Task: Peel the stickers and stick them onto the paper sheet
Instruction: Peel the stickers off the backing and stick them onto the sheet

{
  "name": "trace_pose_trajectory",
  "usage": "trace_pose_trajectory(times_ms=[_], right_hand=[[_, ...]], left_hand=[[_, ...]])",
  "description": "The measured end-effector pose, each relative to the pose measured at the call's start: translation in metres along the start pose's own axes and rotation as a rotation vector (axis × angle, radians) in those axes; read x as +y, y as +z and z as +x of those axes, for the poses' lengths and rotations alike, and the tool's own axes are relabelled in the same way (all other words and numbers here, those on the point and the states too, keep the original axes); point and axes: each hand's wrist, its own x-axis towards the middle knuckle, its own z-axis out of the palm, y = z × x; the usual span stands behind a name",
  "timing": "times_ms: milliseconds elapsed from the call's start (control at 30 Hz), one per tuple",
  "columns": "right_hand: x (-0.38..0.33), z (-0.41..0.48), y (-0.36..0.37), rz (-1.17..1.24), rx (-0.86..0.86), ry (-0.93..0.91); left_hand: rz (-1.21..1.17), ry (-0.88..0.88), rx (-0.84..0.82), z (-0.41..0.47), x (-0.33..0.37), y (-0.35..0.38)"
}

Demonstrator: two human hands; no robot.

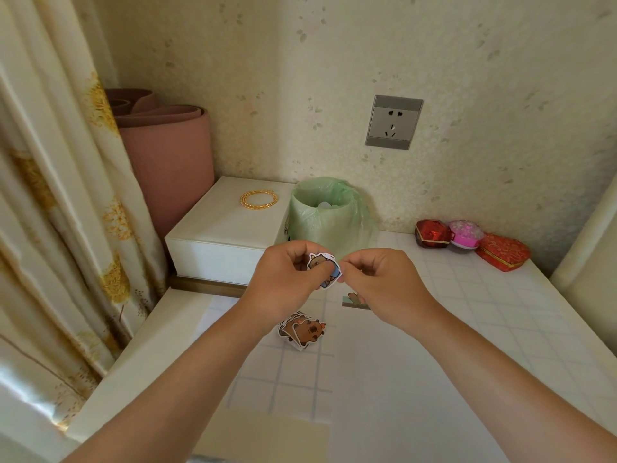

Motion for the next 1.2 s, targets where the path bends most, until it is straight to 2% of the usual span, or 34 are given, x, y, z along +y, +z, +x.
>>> trace_pose_trajectory(times_ms=[200,433,533,600,667,767,867,1000,1200], right_hand=[[0.0,-0.001,0.003,-0.023,0.025,-0.018],[-0.004,-0.001,0.001,0.173,0.029,0.099],[-0.004,-0.002,0.002,0.218,0.047,0.123],[-0.003,-0.002,0.004,0.197,0.068,0.116],[-0.001,-0.002,0.007,0.158,0.093,0.092],[0.0,-0.001,0.01,0.075,0.137,0.037],[0.001,-0.002,0.01,-0.003,0.175,-0.017],[0.004,-0.002,0.012,-0.113,0.211,-0.054],[0.005,-0.001,0.014,-0.15,0.216,-0.088]], left_hand=[[-0.032,-0.02,0.035,-0.001,0.002,0.002],[-0.093,-0.088,0.062,0.0,0.001,0.002],[0.022,-0.028,0.157,0.0,-0.004,0.006],[0.189,0.087,0.248,-0.002,-0.006,0.005],[0.214,0.136,0.232,-0.002,-0.005,0.003],[0.126,0.046,0.122,-0.004,-0.003,0.007],[0.048,-0.037,0.086,-0.006,-0.002,0.01],[-0.042,-0.091,0.096,-0.008,0.002,0.01],[0.03,-0.109,0.127,-0.007,0.002,0.01]])
